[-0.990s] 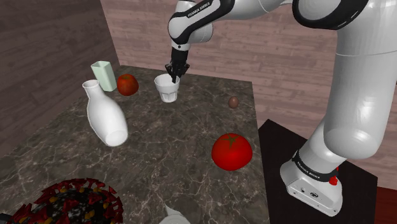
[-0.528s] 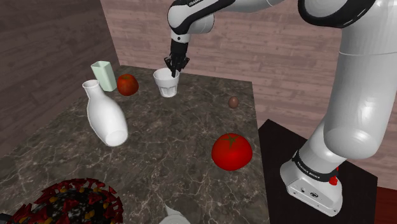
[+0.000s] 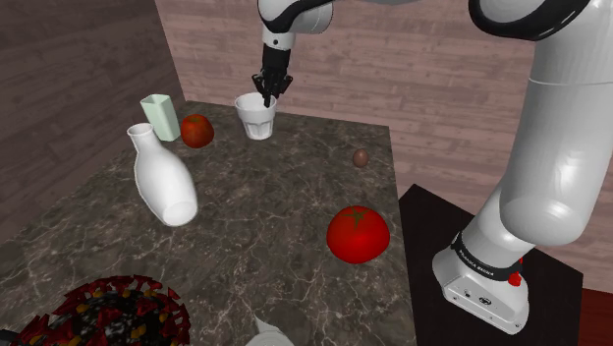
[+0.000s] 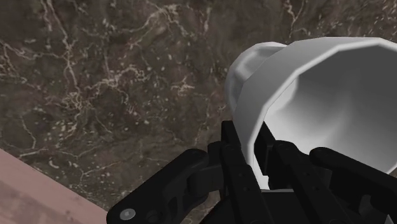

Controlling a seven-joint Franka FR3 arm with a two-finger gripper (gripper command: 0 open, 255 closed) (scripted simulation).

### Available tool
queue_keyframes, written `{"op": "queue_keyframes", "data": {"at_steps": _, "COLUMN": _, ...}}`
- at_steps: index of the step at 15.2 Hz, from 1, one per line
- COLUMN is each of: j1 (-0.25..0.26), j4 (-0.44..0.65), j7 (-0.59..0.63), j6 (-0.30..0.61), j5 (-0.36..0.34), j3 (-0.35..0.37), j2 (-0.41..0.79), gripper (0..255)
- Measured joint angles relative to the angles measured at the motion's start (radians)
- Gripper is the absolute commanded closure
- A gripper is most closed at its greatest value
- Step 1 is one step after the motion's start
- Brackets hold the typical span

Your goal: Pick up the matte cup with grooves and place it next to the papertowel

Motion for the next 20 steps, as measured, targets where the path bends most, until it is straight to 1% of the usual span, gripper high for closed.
{"op": "queue_keyframes", "data": {"at_steps": 10, "j1": -0.003, "j4": 0.099, "j7": 0.017, "j6": -0.124, "j5": -0.007, "j3": -0.002, "j2": -0.025, "gripper": 255}}
{"op": "queue_keyframes", "data": {"at_steps": 20, "j1": -0.003, "j4": 0.238, "j7": 0.04, "j6": -0.258, "j5": -0.014, "j3": -0.002, "j2": -0.023, "gripper": 255}}
